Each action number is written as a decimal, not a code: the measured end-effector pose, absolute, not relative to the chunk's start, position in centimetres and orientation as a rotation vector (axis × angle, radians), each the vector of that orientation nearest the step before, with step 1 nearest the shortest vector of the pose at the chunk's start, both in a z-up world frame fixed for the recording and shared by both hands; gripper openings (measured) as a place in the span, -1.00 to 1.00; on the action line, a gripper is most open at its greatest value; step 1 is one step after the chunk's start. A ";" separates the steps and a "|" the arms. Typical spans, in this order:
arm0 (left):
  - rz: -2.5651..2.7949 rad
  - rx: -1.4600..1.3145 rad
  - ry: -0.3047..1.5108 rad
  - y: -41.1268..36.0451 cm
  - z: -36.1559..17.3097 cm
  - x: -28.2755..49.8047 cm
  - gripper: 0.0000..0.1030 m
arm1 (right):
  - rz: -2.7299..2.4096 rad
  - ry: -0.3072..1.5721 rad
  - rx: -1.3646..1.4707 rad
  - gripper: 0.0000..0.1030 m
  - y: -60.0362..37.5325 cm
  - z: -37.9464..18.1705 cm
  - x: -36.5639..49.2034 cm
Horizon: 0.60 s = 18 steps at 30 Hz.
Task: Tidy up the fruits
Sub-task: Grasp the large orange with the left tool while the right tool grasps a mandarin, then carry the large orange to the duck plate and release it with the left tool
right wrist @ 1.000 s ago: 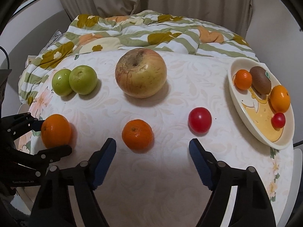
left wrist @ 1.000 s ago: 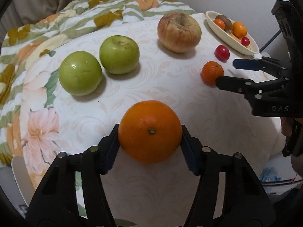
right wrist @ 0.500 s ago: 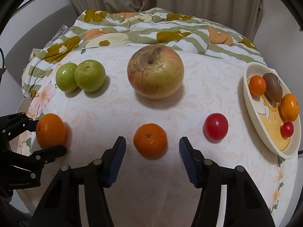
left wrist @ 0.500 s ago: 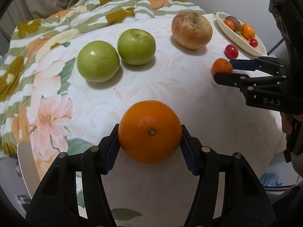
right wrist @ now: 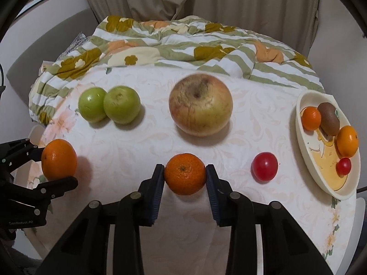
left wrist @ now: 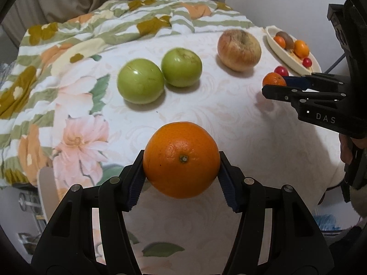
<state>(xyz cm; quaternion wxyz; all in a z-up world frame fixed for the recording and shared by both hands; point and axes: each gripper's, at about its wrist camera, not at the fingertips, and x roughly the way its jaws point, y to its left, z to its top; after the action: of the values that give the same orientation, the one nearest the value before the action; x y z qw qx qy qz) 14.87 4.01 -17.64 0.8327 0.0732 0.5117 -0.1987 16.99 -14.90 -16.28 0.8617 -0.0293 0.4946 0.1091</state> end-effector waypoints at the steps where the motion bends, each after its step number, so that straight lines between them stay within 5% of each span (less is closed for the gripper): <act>1: -0.420 0.154 1.079 4.1 -17.3 14.8 0.27 | 0.227 1.031 -0.060 -0.35 -14.8 -15.9 16.9; 18: -0.452 0.166 0.910 4.5 -8.3 13.8 0.27 | 0.141 0.880 -0.014 -0.35 -14.5 -7.4 13.1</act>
<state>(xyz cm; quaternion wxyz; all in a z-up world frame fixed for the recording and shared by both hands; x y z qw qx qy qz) 13.78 4.53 -8.30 0.8705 0.0792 0.4350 -0.2163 13.08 -14.54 -7.39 0.9023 -0.0069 0.4255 0.0682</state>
